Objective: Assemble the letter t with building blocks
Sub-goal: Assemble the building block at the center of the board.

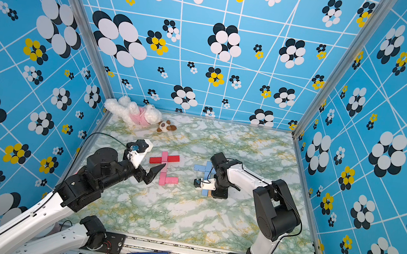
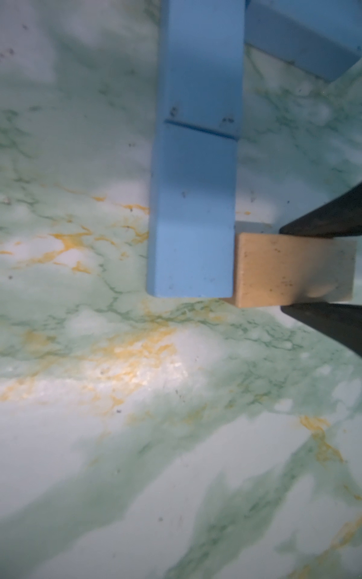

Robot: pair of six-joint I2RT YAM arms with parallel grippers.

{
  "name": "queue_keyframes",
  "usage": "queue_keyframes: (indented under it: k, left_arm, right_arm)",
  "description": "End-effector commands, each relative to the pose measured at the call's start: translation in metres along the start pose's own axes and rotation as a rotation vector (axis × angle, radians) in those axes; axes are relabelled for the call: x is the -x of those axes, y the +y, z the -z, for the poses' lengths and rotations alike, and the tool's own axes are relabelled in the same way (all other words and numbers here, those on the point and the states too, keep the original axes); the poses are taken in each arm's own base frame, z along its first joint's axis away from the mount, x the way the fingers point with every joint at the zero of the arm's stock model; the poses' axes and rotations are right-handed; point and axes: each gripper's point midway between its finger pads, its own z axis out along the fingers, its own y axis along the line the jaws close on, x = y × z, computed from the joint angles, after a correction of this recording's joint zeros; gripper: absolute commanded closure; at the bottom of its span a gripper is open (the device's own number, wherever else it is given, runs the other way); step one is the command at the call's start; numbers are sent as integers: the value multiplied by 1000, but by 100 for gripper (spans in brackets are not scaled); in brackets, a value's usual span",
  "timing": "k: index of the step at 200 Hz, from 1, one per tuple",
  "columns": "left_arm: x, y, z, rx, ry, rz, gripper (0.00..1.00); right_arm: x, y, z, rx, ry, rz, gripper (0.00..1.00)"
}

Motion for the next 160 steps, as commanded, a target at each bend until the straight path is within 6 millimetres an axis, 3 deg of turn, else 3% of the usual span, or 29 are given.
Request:
queue_keyframes:
  k: [1,53,160]
  left_arm:
    - [-8,-3,1,-2,23,-18,1]
    - [-9,-3,1,-3,25,-19,1]
    - [-9,-3,-1,-6,29,-21,1]
  right_arm:
    - [0,8,-3,51,12,-23,86]
    - [-1,9,-5,62,20,-31,85]
    - [-1,9,-8,69,26,-38,74]
